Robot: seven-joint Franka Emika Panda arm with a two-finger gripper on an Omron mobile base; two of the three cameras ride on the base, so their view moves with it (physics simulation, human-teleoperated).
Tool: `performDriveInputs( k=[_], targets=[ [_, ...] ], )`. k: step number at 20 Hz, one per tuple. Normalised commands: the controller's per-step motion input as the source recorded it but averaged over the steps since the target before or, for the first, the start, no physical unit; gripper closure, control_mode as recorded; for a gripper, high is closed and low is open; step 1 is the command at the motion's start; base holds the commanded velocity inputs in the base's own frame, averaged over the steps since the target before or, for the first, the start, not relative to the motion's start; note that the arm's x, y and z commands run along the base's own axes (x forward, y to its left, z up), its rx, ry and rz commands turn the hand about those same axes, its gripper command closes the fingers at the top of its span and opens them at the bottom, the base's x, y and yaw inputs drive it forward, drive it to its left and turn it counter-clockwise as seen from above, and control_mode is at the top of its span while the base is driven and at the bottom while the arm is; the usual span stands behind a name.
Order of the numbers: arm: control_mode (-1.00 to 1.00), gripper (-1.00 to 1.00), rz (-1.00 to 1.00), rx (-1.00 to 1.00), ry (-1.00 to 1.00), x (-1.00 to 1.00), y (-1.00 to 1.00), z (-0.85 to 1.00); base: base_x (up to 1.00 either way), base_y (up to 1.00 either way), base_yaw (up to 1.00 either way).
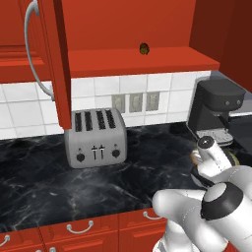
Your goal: Pick the sweet potatos from the cabinet and place them in one bowl. Pick the pear from the sink and place it in the other bowl.
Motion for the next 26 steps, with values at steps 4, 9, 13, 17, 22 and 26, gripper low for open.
performDriveInputs(
  k=[4,9,13,17,22,26],
  targets=[
    [-1.0,1.0,0.0,0.0,0.01,0.22,-0.04,0.02,0.0,0.0,0.0],
    [-1.0,1.0,0.01,0.01,0.02,0.35,-0.22,-0.1,0.0,0.0,0.0],
    [-1.0,1.0,0.0,0.04,0.02,0.08,-0.16,-0.2,0.0,0.0,0.0],
    [-1.0,-1.0,0.0,0.06,0.0,0.0,-0.01,-0.17,0.0,0.0,0.0],
    [-1.0,-1.0,0.0,0.02,0.0,0.0,0.0,-0.05,0.0,0.0,0.0],
    [-1.0,-1.0,0.0,0.0,0.0,0.0,0.0,0.01,0.0,0.0,0.0]
  ],
)
